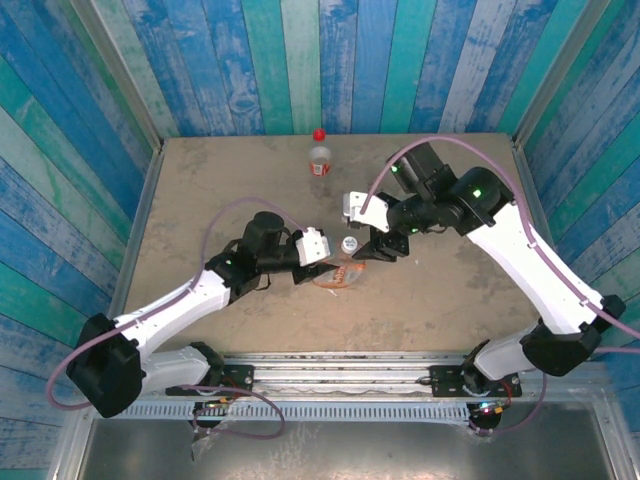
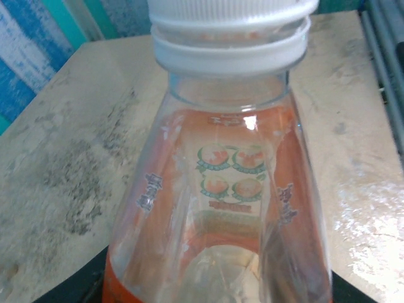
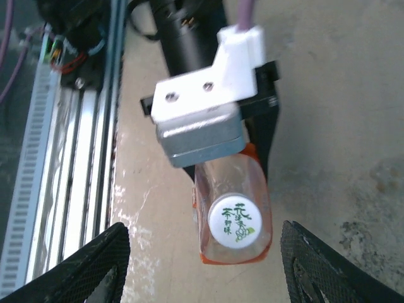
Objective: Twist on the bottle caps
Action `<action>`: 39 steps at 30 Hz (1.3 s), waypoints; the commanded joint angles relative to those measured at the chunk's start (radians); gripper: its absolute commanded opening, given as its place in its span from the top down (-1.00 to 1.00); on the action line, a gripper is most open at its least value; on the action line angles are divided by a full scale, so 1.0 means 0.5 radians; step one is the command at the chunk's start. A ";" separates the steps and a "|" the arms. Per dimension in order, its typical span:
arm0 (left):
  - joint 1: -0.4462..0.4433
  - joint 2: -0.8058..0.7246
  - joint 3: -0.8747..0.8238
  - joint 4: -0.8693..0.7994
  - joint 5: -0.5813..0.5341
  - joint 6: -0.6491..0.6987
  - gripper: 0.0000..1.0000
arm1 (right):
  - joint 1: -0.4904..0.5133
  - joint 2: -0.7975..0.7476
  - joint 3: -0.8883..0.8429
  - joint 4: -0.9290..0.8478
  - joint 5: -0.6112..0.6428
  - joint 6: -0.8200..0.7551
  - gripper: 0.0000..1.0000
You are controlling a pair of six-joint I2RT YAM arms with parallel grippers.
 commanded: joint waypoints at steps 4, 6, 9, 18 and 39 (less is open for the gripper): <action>-0.001 -0.049 0.047 -0.059 0.146 0.052 -0.02 | 0.045 0.196 0.168 -0.252 0.150 -0.344 -0.10; -0.002 -0.046 0.046 -0.071 0.147 0.067 -0.02 | 0.054 0.224 0.202 -0.261 0.167 -0.344 -0.01; -0.001 -0.036 0.043 -0.084 0.151 0.067 -0.02 | 0.064 0.249 0.219 -0.276 0.164 -0.354 0.06; -0.002 -0.049 0.028 -0.047 0.154 0.061 -0.02 | 0.078 0.311 0.222 -0.297 0.124 -0.350 0.14; -0.002 -0.081 0.000 0.098 -0.167 -0.028 -0.01 | 0.085 0.382 0.277 -0.231 0.272 0.151 0.82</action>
